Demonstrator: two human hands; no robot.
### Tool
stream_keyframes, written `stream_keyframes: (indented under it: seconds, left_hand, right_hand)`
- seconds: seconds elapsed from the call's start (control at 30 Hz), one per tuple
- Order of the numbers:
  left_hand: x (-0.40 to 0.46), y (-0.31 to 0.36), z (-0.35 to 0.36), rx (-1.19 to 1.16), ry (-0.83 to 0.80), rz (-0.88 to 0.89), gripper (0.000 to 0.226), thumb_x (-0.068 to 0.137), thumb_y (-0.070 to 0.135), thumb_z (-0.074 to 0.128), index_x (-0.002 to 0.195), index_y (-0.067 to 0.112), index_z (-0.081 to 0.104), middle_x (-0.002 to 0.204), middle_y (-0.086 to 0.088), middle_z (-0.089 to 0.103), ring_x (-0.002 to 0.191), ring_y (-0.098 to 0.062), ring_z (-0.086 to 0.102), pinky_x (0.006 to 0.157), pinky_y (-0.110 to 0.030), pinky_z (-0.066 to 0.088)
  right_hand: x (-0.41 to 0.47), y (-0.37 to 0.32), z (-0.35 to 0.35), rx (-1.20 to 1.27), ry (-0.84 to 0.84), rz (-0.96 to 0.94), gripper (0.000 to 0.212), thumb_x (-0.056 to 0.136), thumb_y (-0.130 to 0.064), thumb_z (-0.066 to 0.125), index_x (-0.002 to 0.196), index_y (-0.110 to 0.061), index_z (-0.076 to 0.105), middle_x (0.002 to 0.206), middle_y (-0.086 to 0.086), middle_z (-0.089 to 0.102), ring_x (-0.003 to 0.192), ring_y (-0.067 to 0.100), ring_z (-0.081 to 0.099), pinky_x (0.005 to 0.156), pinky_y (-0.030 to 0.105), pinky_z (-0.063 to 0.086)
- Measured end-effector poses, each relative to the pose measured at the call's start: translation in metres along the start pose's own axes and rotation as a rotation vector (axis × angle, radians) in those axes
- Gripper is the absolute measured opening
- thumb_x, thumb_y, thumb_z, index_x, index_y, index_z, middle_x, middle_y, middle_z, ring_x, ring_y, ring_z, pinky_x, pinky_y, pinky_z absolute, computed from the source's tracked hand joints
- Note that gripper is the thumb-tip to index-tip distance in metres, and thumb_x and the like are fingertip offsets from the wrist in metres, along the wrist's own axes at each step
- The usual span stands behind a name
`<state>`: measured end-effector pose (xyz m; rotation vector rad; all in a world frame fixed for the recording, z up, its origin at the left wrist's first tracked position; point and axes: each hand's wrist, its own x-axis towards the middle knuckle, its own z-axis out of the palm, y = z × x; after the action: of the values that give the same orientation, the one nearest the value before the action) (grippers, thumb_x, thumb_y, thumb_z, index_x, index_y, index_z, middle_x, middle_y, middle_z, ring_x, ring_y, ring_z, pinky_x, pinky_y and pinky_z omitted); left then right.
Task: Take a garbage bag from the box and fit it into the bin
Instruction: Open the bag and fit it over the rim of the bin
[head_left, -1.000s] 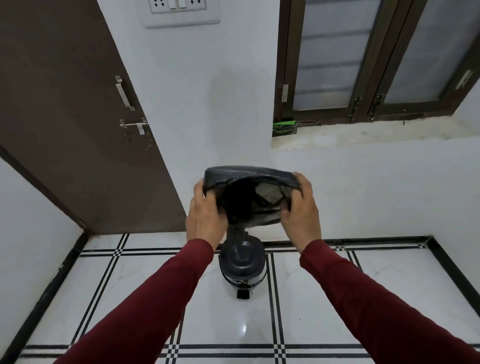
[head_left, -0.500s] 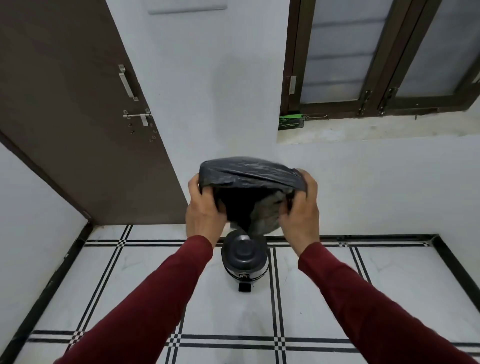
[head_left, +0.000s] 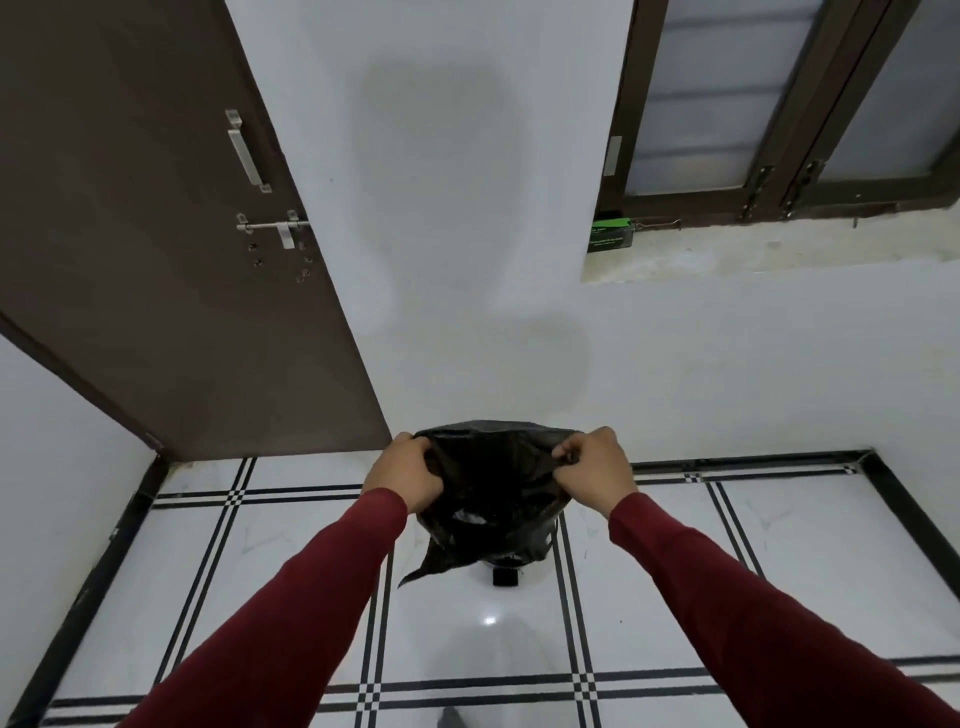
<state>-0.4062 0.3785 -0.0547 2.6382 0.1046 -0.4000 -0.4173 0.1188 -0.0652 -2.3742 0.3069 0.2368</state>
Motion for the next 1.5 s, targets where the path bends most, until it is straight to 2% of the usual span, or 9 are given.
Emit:
stream_keyframes:
  seconds: [0.1, 0.27, 0.4, 0.57, 0.63, 0.73, 0.9, 1.23, 1.5]
  left_hand:
    - [0.019, -0.021, -0.006, -0.068, 0.075, -0.009, 0.051, 0.082, 0.006, 0.059, 0.131, 0.014, 0.070, 0.132, -0.012, 0.058, 0.120, -0.034, 0.061, 0.101, -0.036, 0.050]
    - [0.031, -0.045, -0.007, -0.072, 0.099, 0.011, 0.046, 0.080, 0.001, 0.061, 0.124, 0.012, 0.074, 0.129, -0.014, 0.057, 0.113, -0.035, 0.064, 0.098, -0.035, 0.053]
    - [0.037, -0.056, -0.006, -0.045, 0.088, 0.024, 0.046, 0.076, 0.002, 0.059, 0.116, 0.014, 0.077, 0.110, -0.014, 0.068, 0.098, -0.033, 0.069, 0.086, -0.035, 0.058]
    - [0.042, -0.057, -0.005, 0.021, 0.077, 0.052, 0.040, 0.081, 0.006, 0.056, 0.114, 0.015, 0.076, 0.097, -0.013, 0.074, 0.095, -0.032, 0.067, 0.078, -0.032, 0.055]
    - [0.046, -0.055, -0.004, 0.082, 0.048, 0.082, 0.038, 0.082, 0.014, 0.058, 0.118, 0.016, 0.074, 0.105, -0.011, 0.070, 0.108, -0.033, 0.059, 0.083, -0.036, 0.055]
    - [0.053, -0.048, -0.003, 0.051, 0.002, 0.112, 0.044, 0.080, 0.031, 0.069, 0.121, 0.015, 0.069, 0.113, -0.008, 0.059, 0.111, -0.032, 0.059, 0.093, -0.037, 0.054]
    - [0.069, -0.045, 0.000, 0.057, -0.097, 0.159, 0.056, 0.082, 0.024, 0.070, 0.136, 0.017, 0.057, 0.117, -0.004, 0.045, 0.108, -0.035, 0.063, 0.097, -0.040, 0.054]
    - [0.105, -0.037, 0.012, 0.046, -0.121, 0.213, 0.049, 0.086, 0.014, 0.063, 0.135, 0.018, 0.060, 0.121, -0.002, 0.043, 0.100, -0.029, 0.065, 0.097, -0.041, 0.055]
    - [0.139, -0.034, 0.036, 0.028, -0.124, 0.058, 0.045, 0.083, 0.013, 0.064, 0.128, 0.012, 0.060, 0.138, -0.010, 0.039, 0.096, -0.034, 0.067, 0.093, -0.045, 0.058]
  right_hand:
    - [0.006, -0.004, 0.013, 0.041, 0.045, 0.046, 0.030, 0.074, -0.001, 0.061, 0.082, -0.026, 0.076, 0.095, 0.001, 0.071, 0.084, 0.017, 0.066, 0.070, 0.015, 0.046]
    - [0.012, -0.009, 0.033, 0.154, 0.052, 0.159, 0.029, 0.077, -0.002, 0.065, 0.073, -0.027, 0.079, 0.078, -0.005, 0.076, 0.072, 0.010, 0.066, 0.064, 0.011, 0.047]
    - [0.021, -0.020, 0.046, 0.451, 0.104, 0.315, 0.032, 0.079, 0.000, 0.060, 0.071, -0.025, 0.079, 0.077, 0.003, 0.077, 0.076, 0.023, 0.073, 0.076, 0.039, 0.065]
    - [0.033, -0.028, 0.051, 0.777, 0.038, 0.467, 0.008, 0.080, -0.008, 0.071, 0.083, -0.015, 0.072, 0.094, 0.008, 0.066, 0.092, 0.030, 0.069, 0.073, 0.046, 0.064]
    - [0.037, -0.030, 0.057, 0.824, 0.011, 0.489, 0.029, 0.066, -0.023, 0.083, 0.088, -0.009, 0.071, 0.090, 0.009, 0.068, 0.086, 0.027, 0.068, 0.064, 0.043, 0.063]
    - [0.048, -0.037, 0.066, 0.707, 0.087, 0.450, 0.055, 0.041, -0.029, 0.088, 0.088, -0.017, 0.063, 0.095, 0.005, 0.073, 0.092, 0.024, 0.073, 0.078, 0.047, 0.064]
    - [0.070, -0.043, 0.073, 0.537, 0.199, 0.354, 0.034, 0.053, -0.016, 0.077, 0.082, -0.028, 0.067, 0.097, 0.002, 0.072, 0.092, 0.024, 0.071, 0.086, 0.044, 0.061]
    - [0.094, -0.029, 0.064, 0.335, 0.166, 0.251, 0.081, 0.054, -0.006, 0.088, 0.130, -0.017, 0.064, 0.124, 0.004, 0.059, 0.114, 0.022, 0.060, 0.092, 0.024, 0.048]
    - [0.123, -0.009, 0.073, 0.194, 0.185, 0.144, 0.068, 0.067, 0.000, 0.074, 0.133, -0.011, 0.061, 0.131, 0.011, 0.055, 0.112, 0.023, 0.058, 0.089, 0.014, 0.034]
